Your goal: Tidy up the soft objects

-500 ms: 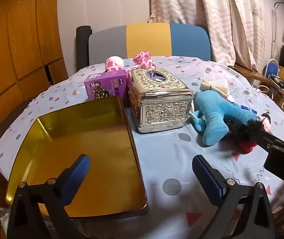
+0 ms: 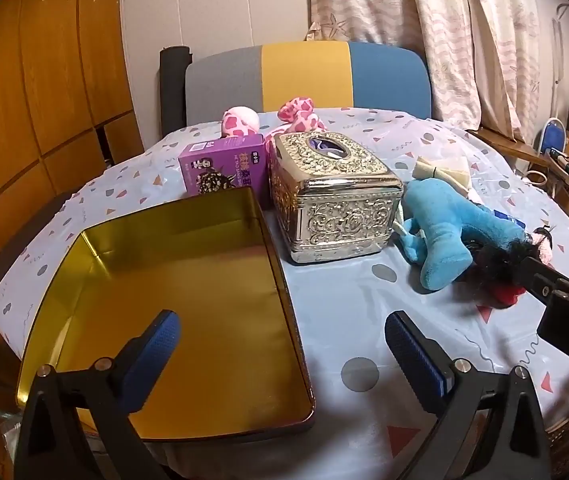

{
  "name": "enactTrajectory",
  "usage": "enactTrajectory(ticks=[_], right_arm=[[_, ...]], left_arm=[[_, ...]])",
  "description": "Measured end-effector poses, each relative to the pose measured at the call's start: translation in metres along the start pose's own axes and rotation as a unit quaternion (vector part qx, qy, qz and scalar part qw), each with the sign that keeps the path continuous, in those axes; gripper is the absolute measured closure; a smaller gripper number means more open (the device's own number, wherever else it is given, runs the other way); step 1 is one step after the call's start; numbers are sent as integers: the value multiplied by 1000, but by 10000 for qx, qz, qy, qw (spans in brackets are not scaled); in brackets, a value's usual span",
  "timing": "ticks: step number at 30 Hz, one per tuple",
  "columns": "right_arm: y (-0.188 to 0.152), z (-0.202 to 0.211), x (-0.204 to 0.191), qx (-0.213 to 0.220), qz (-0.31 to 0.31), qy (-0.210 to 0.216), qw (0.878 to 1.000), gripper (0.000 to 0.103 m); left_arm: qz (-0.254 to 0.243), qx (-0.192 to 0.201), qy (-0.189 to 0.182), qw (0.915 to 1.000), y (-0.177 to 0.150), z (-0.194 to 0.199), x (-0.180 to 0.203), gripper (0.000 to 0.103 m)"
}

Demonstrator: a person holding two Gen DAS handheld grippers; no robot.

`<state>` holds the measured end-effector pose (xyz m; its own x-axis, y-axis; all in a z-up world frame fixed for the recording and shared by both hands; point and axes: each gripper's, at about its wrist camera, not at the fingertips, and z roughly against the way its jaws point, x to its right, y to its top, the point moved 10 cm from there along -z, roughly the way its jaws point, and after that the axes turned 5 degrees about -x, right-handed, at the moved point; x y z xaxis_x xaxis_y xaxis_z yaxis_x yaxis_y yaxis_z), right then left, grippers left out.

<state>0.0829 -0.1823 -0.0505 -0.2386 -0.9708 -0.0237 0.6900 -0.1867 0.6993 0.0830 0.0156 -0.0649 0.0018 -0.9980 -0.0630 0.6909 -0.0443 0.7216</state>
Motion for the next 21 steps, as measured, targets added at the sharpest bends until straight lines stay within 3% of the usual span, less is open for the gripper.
enactTrajectory(ticks=[21], right_arm=[[0, -10, 5, -78, 49, 56, 9999, 0]], left_arm=[[-17, -115, 84, 9999, -3, -4, -3, 0]])
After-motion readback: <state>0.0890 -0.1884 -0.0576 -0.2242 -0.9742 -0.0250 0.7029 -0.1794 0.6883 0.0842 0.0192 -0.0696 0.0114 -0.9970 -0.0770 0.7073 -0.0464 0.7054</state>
